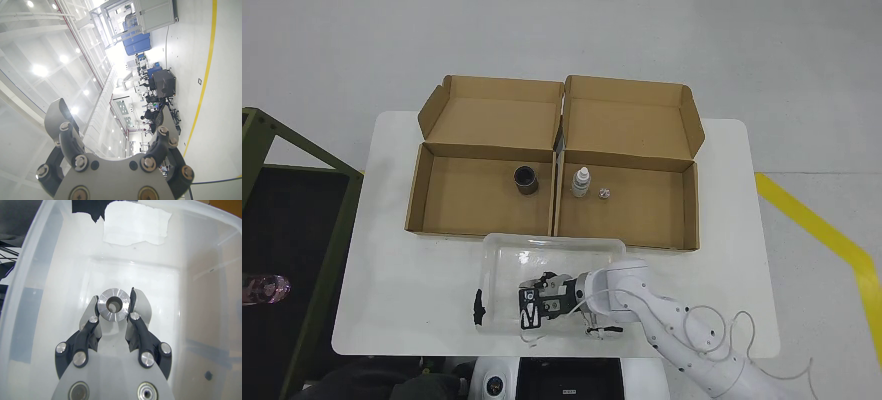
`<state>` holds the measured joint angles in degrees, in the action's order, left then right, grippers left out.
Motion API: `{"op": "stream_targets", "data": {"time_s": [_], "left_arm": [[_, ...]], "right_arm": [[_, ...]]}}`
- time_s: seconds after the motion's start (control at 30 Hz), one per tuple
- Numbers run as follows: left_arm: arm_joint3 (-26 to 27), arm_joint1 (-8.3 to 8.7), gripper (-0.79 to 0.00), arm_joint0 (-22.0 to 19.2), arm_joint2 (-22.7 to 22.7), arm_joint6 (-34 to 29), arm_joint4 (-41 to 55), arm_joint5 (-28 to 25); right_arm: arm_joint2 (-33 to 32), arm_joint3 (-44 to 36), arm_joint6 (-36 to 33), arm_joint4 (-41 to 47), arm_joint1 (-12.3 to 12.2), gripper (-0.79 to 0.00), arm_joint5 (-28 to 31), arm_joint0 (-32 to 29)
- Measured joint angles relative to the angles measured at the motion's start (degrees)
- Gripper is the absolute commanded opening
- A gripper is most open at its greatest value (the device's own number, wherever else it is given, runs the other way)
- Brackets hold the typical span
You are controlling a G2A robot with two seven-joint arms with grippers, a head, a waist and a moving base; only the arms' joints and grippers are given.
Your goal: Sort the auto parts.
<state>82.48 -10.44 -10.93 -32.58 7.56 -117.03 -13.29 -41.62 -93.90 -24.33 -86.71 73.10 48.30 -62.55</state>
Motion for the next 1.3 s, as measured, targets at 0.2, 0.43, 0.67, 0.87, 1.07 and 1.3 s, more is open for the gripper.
{"op": "stream_targets", "data": {"time_s": [0.2, 0.43, 0.67, 0.87, 1.07, 1.3], "left_arm": [[0.0, 0.0, 0.0, 0.0, 0.0, 0.0, 0.0, 0.0], [0.0, 0.0, 0.0, 0.0, 0.0, 0.0, 0.0, 0.0], [0.0, 0.0, 0.0, 0.0, 0.0, 0.0, 0.0, 0.0], [0.0, 0.0, 0.0, 0.0, 0.0, 0.0, 0.0, 0.0], [0.0, 0.0, 0.0, 0.0, 0.0, 0.0, 0.0, 0.0], [0.0, 0.0, 0.0, 0.0, 0.0, 0.0, 0.0, 0.0]], "right_arm": [[0.05, -0.5, 1.11, 1.11, 0.01, -0.785, 0.37, 0.29], [-1.61, -3.24, 3.82, 3.17, -0.42, -0.785, 0.75, -0.11], [-5.23, -5.2, 9.92, 4.89, -1.28, -0.785, 0.62, -1.29], [-8.03, -8.43, 14.77, 4.58, -2.13, -0.785, 1.39, -2.62], [-10.51, -11.11, 18.54, 4.31, -2.7, -0.785, 0.47, -3.37], [-12.32, -11.13, 21.89, 4.52, -2.89, -0.785, -2.03, -3.12]]}}
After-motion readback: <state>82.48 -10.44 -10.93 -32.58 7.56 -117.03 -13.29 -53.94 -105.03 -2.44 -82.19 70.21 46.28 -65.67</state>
